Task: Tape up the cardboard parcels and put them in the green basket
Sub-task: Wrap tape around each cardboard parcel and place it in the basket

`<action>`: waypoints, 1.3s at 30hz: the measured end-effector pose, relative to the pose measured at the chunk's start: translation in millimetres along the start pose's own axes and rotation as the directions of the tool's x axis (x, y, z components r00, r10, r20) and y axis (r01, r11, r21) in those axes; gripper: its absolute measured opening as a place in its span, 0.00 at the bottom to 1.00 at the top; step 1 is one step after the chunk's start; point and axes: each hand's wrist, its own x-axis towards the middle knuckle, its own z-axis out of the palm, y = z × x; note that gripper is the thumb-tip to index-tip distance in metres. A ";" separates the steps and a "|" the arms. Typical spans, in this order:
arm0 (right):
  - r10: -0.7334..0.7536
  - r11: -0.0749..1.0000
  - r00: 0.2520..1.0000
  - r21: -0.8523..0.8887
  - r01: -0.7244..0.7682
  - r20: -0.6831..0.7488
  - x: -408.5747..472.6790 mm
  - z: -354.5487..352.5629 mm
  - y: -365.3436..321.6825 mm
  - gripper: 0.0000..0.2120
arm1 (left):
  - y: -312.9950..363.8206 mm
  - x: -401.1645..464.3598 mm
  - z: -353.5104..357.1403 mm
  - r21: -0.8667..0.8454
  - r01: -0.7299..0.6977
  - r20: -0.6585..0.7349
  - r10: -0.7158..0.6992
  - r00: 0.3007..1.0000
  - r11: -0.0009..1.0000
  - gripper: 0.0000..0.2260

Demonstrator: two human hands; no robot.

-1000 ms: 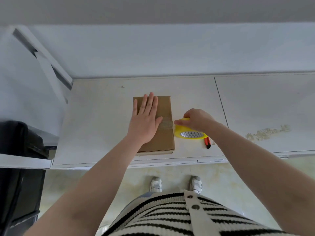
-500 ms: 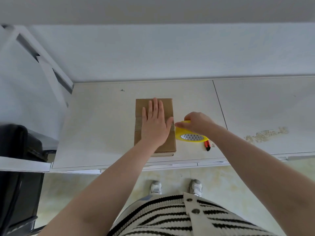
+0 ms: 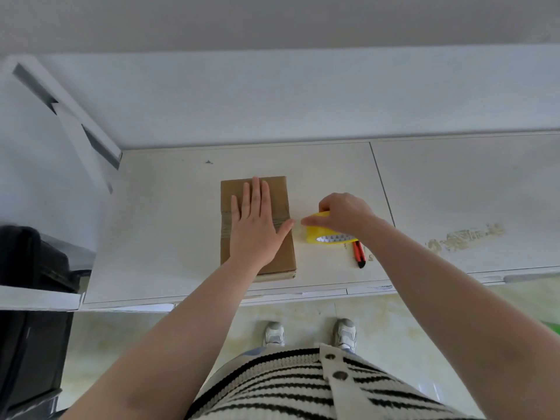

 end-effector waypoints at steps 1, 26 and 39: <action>0.011 1.000 1.000 0.028 -0.011 0.012 0.1 0.1 0.6 0.29 | -0.2 0.7 0.1 0.001 0.000 0.002 0.000 1.000 1.000 0.42; 0.544 0.673 0.834 0.640 -0.371 -0.088 -29.6 26.5 69.1 0.12 | -0.7 2.6 1.4 0.014 -0.021 0.000 0.021 1.000 1.000 0.42; 0.135 0.799 0.991 0.592 -0.102 -0.012 -36.0 -20.5 -45.2 0.09 | -6.6 2.3 0.1 -0.031 -0.029 -0.003 0.029 1.000 0.999 0.41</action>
